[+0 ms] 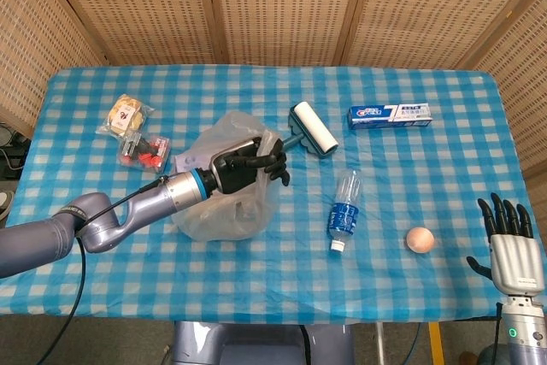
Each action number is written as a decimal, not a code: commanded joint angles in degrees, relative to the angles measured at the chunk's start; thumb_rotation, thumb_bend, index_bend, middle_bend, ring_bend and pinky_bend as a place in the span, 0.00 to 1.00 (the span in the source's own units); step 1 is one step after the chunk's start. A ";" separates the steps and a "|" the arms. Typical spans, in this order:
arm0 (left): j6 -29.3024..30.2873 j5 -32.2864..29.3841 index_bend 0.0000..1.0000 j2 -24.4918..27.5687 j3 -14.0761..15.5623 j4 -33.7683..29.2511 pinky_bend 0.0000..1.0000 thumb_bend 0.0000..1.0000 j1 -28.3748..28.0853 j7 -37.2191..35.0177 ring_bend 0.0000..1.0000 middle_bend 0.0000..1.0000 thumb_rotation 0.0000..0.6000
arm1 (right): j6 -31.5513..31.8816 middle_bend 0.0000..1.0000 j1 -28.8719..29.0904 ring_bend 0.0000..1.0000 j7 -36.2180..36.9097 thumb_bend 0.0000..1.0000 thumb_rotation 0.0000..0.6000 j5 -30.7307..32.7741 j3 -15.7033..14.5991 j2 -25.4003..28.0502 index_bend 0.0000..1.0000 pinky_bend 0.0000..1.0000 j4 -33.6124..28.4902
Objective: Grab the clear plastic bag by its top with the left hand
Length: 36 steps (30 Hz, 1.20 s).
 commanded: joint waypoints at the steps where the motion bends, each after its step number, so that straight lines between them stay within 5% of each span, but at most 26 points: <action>1: 0.71 0.52 0.70 0.15 -0.49 0.33 0.52 0.00 0.52 -1.56 0.68 0.78 0.87 | -0.06 0.00 0.02 0.00 -0.12 0.00 1.00 -0.01 -0.06 -0.05 0.09 0.00 0.01; 18: 3.56 -1.90 0.70 2.82 -6.36 -2.39 0.59 0.00 3.28 -6.34 0.70 0.78 0.86 | -0.71 0.00 0.35 0.00 -1.90 0.00 1.00 -0.05 -0.49 -0.76 0.09 0.00 0.25; 23: 2.90 -2.22 0.73 3.17 -6.56 -2.55 0.71 0.00 4.25 -5.21 0.73 0.80 0.86 | -0.61 0.00 0.32 0.00 -2.03 0.00 1.00 -0.17 -0.57 -0.80 0.09 0.00 0.18; 28: 2.45 -1.02 0.79 3.61 -5.73 -1.72 0.98 0.00 4.90 -4.79 0.82 0.86 0.86 | -0.57 0.00 0.32 0.00 -2.01 0.00 1.00 -0.22 -0.57 -0.78 0.09 0.00 0.15; 33: 0.83 2.60 0.92 4.75 -3.23 0.59 1.00 0.00 4.60 -3.84 0.94 0.96 0.86 | -0.67 0.00 0.37 0.00 -2.07 0.00 1.00 -0.22 -0.61 -0.82 0.09 0.00 0.23; 36: 0.13 3.12 0.99 4.89 -2.58 1.33 1.00 0.00 4.41 -1.90 0.96 1.00 0.95 | -0.61 0.00 0.36 0.00 -2.04 0.00 1.00 -0.21 -0.57 -0.80 0.09 0.00 0.18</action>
